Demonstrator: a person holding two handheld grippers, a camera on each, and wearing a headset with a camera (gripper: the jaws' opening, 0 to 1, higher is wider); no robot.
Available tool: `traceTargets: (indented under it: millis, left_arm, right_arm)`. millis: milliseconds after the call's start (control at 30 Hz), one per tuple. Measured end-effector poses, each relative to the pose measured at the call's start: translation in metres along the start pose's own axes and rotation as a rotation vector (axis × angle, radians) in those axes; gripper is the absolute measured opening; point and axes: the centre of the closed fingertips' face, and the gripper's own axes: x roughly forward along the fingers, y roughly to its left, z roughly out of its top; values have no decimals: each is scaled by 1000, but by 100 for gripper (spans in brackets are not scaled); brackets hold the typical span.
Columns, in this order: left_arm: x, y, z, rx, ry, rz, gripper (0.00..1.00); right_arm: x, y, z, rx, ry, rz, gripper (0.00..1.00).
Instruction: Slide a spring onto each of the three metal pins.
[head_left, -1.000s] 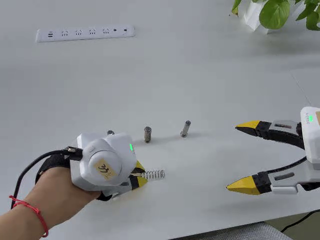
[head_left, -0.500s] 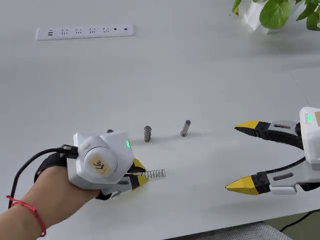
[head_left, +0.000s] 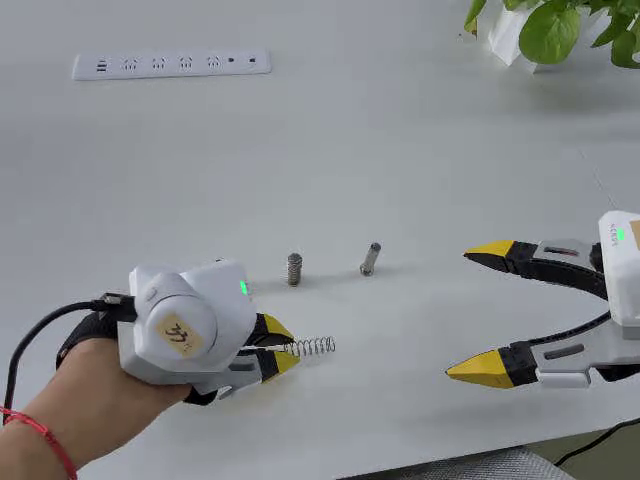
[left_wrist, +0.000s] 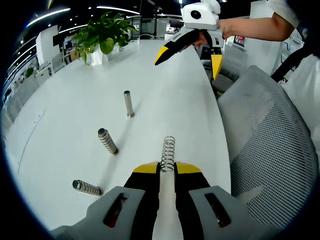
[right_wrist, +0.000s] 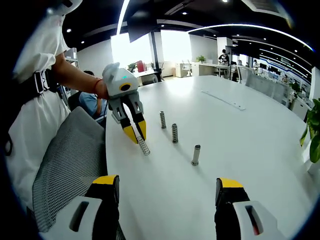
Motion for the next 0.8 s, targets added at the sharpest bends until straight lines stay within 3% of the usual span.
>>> traceTargets:
  millis: [300,533,800]
  left_arm:
    - [-26,2,33,-40,-142,29,7]
    - [-47,3,66,-48,-255,45,7]
    - [-67,2,98,-44,-367,47,7]
  right_arm:
    - [-3,7,44,-17,-70,36,72]
    - [0,21,79,-11,-116,123,56]
    - [4,26,105,-8,-156,188,42]
